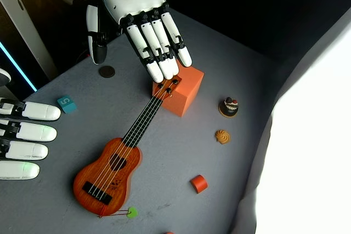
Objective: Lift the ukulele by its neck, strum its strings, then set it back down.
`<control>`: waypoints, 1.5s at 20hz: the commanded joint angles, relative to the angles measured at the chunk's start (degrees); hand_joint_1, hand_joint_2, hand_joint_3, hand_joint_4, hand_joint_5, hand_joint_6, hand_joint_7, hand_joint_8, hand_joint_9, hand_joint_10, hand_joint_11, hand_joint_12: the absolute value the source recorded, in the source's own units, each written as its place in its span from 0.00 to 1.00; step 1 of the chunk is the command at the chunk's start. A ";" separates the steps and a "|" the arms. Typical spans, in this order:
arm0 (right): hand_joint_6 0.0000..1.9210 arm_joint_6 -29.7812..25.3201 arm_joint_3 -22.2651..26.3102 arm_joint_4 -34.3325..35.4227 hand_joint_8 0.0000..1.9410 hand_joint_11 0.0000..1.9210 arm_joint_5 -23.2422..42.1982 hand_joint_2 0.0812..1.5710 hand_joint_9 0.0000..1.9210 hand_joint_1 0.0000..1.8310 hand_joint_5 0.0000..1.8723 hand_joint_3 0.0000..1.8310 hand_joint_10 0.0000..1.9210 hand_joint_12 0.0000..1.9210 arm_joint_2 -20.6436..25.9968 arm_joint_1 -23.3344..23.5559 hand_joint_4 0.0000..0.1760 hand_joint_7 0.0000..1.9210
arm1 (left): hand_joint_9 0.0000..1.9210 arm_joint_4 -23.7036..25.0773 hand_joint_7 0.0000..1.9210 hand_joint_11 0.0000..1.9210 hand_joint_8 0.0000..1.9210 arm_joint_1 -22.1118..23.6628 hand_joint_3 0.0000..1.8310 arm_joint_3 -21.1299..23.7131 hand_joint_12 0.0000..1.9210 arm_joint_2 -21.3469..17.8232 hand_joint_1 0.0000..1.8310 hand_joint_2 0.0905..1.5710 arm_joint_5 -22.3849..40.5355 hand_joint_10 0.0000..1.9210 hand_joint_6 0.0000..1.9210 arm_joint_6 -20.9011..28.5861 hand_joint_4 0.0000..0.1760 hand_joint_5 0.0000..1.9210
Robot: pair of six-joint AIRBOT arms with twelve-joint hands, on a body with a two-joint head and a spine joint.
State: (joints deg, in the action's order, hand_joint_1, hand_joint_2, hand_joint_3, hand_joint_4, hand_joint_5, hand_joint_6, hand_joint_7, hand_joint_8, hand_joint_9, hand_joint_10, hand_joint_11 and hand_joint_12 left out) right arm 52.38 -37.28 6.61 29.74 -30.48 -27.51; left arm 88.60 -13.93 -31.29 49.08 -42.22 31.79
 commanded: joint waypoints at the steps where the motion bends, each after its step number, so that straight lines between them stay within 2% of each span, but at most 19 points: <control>1: 0.07 -0.24 0.04 0.05 0.03 0.00 7.03 0.76 0.00 0.08 0.00 0.09 0.11 0.18 0.24 0.45 0.00 0.03 | 0.12 4.60 0.10 0.00 0.00 0.74 0.02 -0.02 0.62 0.04 0.09 0.80 -0.77 0.10 0.00 -0.01 0.17 0.04; 2: 0.05 -0.24 0.05 0.05 0.01 0.00 7.03 0.78 0.00 0.06 0.00 0.06 0.11 0.13 0.24 0.45 0.00 0.04 | 0.13 4.60 0.10 0.00 0.00 0.74 0.01 -0.03 0.63 0.04 0.10 0.80 -0.77 0.09 0.00 -0.01 0.18 0.04; 3: 0.03 -0.24 0.05 0.05 0.00 0.00 7.03 0.82 0.00 0.03 0.00 0.04 0.06 0.01 0.24 0.45 0.00 0.03 | 0.13 4.60 0.11 0.00 0.00 0.74 0.01 -0.02 0.61 0.04 0.10 0.80 -0.77 0.07 0.00 -0.04 0.23 0.04; 5: 0.02 -0.24 0.05 0.04 0.00 0.00 7.03 0.82 0.00 0.03 0.00 0.03 0.05 0.00 0.24 0.45 0.00 0.03 | 0.13 4.61 0.09 0.00 0.00 0.74 0.00 0.08 0.60 0.04 0.12 0.80 -0.76 0.06 0.00 -0.08 0.21 0.04; 7: 0.01 -0.24 0.05 0.04 0.00 0.00 7.03 0.82 0.00 0.05 0.00 0.03 0.05 0.00 0.24 0.45 0.00 0.03 | 0.11 4.61 0.07 0.00 0.00 0.74 0.00 0.13 0.56 0.13 0.15 0.79 -0.86 0.05 0.00 -0.10 0.24 0.03; 8: 0.01 -0.24 0.05 0.04 0.00 0.00 7.02 0.82 0.00 0.03 0.00 0.02 0.05 0.00 0.24 0.45 0.00 0.03 | 0.08 4.60 0.05 0.00 0.00 0.67 0.00 0.13 0.50 0.30 0.20 0.77 -1.25 0.03 0.00 -0.16 0.23 0.03; 10: 0.01 -0.29 0.05 0.05 0.00 0.00 7.02 0.83 0.00 0.03 0.00 0.02 0.05 0.00 0.24 0.45 0.00 0.03 | 0.08 4.59 0.05 0.00 0.00 0.54 0.00 0.06 0.49 0.73 0.22 0.76 -1.98 0.03 0.00 -0.12 0.22 0.02; 13: 0.01 -0.85 0.04 0.05 0.00 0.00 7.02 0.83 0.00 0.02 0.00 0.02 0.06 0.00 0.24 0.45 0.00 0.03 | 0.03 4.59 0.00 0.00 0.00 -0.06 0.00 -0.52 0.30 2.30 0.26 0.71 -2.06 0.00 0.00 0.21 0.20 0.00; 14: 0.01 -1.03 0.04 0.05 0.00 0.00 7.02 0.83 0.00 0.02 0.00 0.02 0.06 0.00 0.24 0.46 0.00 0.03 | 0.03 4.59 0.00 0.00 0.00 -0.46 0.00 -0.75 0.30 3.14 0.26 0.71 -2.06 0.00 0.00 0.21 0.20 0.00; 15: 0.00 -1.04 0.04 0.05 0.00 0.00 7.02 0.83 0.00 0.01 0.00 0.02 0.04 0.00 0.23 0.46 0.00 0.03 | 0.00 4.59 0.00 0.00 0.00 -0.90 0.00 -0.94 0.18 3.77 0.32 0.66 -2.06 0.00 0.00 0.18 0.20 0.00; 16: 0.00 -1.05 0.05 0.05 0.01 0.00 7.02 0.83 0.01 0.02 0.01 0.01 0.05 0.00 0.19 0.46 0.00 0.04 | 0.00 4.59 0.00 0.00 0.00 -1.37 0.00 -1.18 0.08 4.63 0.37 0.66 -2.28 0.00 0.00 0.19 0.24 0.00; 17: 0.00 -1.05 0.05 0.05 0.01 0.00 7.02 0.83 0.01 0.02 0.00 0.01 0.05 0.00 0.16 0.46 0.00 0.03 | 0.00 4.59 0.00 0.00 0.00 -1.85 0.00 -1.53 0.02 5.47 0.39 0.67 -2.28 0.00 0.00 0.19 0.23 0.00; 18: 0.00 -1.05 0.05 0.05 0.01 0.00 7.02 0.83 0.01 0.03 0.01 0.01 0.05 0.00 0.11 0.46 0.00 0.04 | 0.00 4.59 0.00 0.00 0.00 -2.42 0.00 -1.90 0.00 6.33 0.40 0.67 -2.27 0.00 0.00 0.19 0.28 0.00; 19: 0.00 -1.05 0.05 0.05 0.01 0.00 7.02 0.83 0.01 0.03 0.01 0.01 0.05 0.00 0.06 0.46 0.00 0.04 | 0.00 4.59 0.00 0.00 0.00 -3.01 0.00 -2.44 0.00 7.39 0.40 0.67 -2.03 0.00 0.00 0.18 0.28 0.00; 21: 0.00 -1.05 0.05 0.05 0.00 0.00 7.02 0.82 0.00 0.04 0.00 0.01 0.05 0.00 -0.01 0.46 0.00 0.04 | 0.00 4.59 0.00 0.00 0.00 -4.03 0.00 -3.60 0.00 9.35 0.44 0.65 -1.99 0.00 0.00 0.13 0.22 0.00; 23: 0.00 -1.04 0.05 0.05 0.01 0.00 7.02 0.83 0.00 0.03 0.00 0.01 0.06 0.00 -0.06 0.46 0.00 0.05 | 0.00 4.59 0.00 0.00 0.00 -4.81 0.00 -4.64 0.00 10.78 0.49 0.64 -2.26 0.00 0.00 0.10 0.08 0.00; 24: 0.00 -1.04 0.05 0.05 0.01 0.00 7.02 0.83 0.00 0.03 0.00 0.01 0.06 0.00 -0.09 0.46 0.00 0.05 | 0.00 4.57 0.00 0.00 0.00 -5.24 0.00 -5.23 0.00 11.55 0.49 0.64 -2.61 0.00 0.00 0.08 0.08 0.00; 25: 0.00 -1.04 0.05 0.05 0.01 0.00 7.02 0.84 0.00 0.01 0.00 0.01 0.05 0.00 -0.12 0.46 0.00 0.05 | 0.00 4.38 0.00 0.00 0.00 -5.74 0.00 -6.05 0.00 12.54 0.50 0.64 -2.99 0.00 0.00 0.08 0.00 0.00; 30: 0.00 -1.02 0.05 0.03 0.00 0.00 7.02 0.83 0.00 0.04 0.00 0.01 0.03 0.00 -0.16 0.46 0.00 0.04 | 0.00 3.58 0.00 0.00 0.00 -6.94 0.00 -10.33 0.00 17.37 0.43 0.64 -3.77 0.00 0.00 0.08 0.00 0.00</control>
State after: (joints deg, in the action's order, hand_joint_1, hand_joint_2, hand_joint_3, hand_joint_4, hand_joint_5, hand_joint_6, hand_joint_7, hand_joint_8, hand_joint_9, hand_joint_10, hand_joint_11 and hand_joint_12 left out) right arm 51.55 -37.28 6.61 29.74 -30.85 -27.51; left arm 87.79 -21.04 -41.60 66.41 -44.56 32.14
